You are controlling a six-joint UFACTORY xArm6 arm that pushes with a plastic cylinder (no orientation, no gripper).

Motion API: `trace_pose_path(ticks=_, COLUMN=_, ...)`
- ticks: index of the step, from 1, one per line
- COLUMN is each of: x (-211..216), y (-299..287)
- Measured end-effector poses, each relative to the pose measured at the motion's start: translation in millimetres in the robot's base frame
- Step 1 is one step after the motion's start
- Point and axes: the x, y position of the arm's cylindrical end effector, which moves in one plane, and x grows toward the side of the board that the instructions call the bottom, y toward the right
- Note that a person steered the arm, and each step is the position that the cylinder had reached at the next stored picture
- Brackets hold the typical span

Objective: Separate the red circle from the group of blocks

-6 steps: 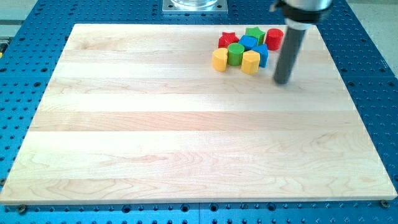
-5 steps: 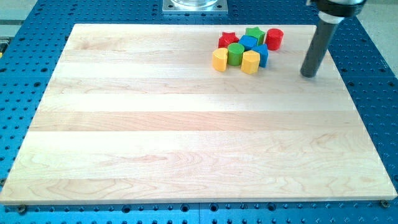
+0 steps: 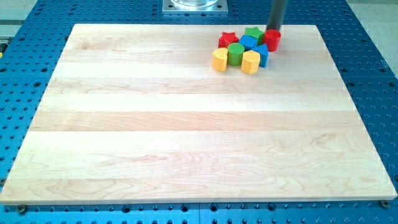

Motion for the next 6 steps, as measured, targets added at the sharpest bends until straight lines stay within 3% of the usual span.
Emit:
trace_pose_path(ticks=1, x=0.0, y=-31.7)
trace_pose_path(ticks=2, x=49.8, y=-69.6)
trace_pose_path(ticks=3, x=60.6, y=-81.5)
trace_pose_path(ticks=4, x=72.1, y=-135.0)
trace_pose_path(ticks=5, x=106.8, y=-134.0)
trace_pose_path(ticks=6, x=69.9, y=-90.3)
